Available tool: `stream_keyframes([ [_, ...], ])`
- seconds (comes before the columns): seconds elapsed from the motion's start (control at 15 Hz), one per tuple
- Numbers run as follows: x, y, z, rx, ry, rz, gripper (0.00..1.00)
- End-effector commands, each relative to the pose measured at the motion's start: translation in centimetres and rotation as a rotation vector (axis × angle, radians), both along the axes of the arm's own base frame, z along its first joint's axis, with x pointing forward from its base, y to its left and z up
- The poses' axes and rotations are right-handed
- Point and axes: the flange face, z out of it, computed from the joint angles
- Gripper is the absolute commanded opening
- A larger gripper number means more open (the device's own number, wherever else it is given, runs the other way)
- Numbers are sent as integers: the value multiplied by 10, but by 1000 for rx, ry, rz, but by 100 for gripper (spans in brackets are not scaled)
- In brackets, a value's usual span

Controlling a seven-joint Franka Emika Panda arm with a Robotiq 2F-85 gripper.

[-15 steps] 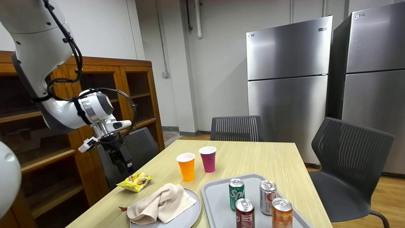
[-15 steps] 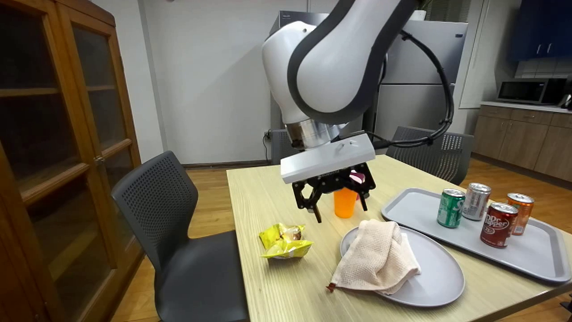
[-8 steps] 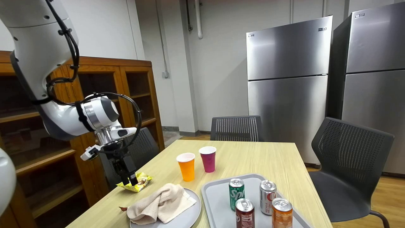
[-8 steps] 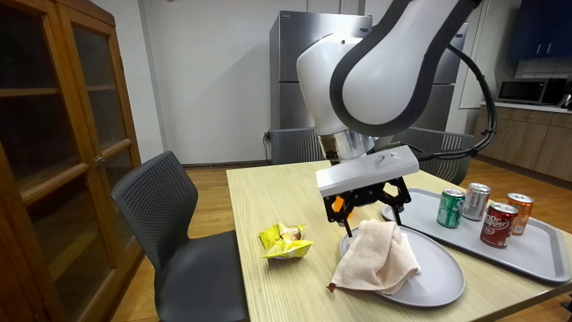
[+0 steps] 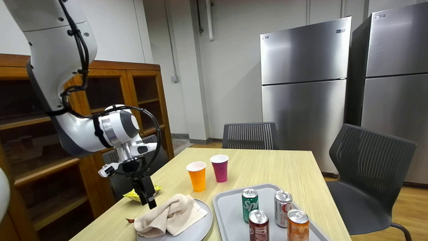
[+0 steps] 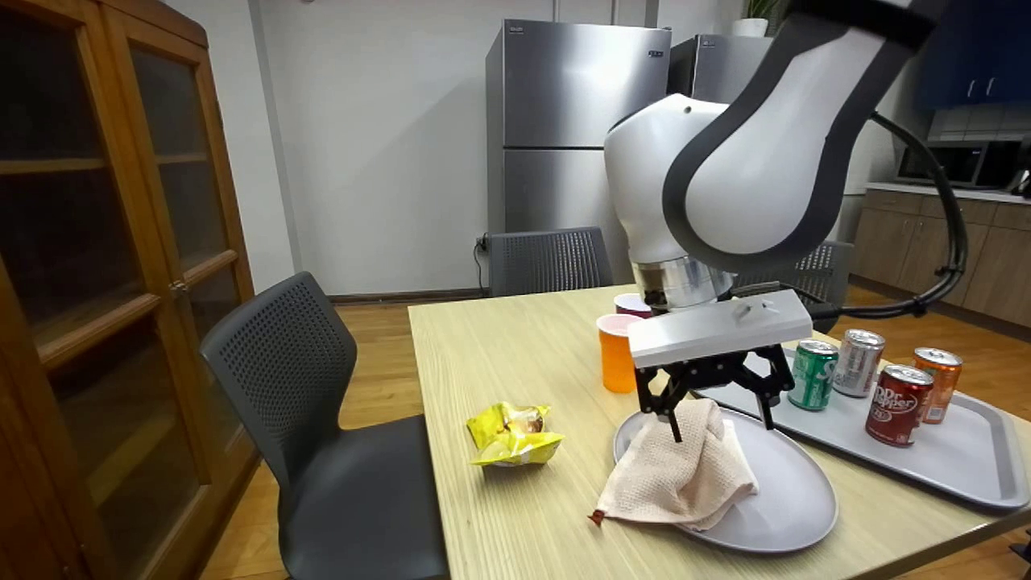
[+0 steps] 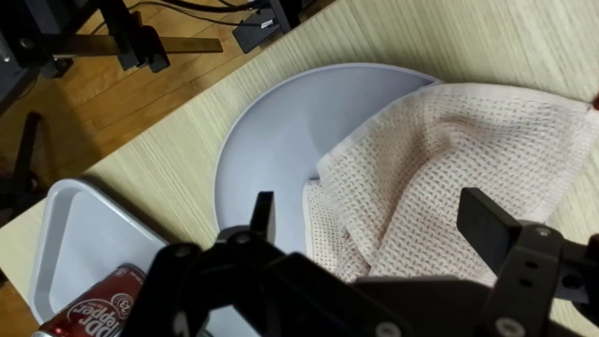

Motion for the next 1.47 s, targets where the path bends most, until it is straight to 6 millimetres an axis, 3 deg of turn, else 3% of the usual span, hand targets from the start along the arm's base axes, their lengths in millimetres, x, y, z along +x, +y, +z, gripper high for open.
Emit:
stream_keyframes([
  [0.0, 4, -23, -4, 20, -29, -46, 100],
  [0.4, 28, -44, -17, 59, -66, -124, 100],
  [1.07, 74, -42, -31, 161, -116, -268, 100],
  [1.4, 83, -46, -39, 160, -115, -304, 100],
])
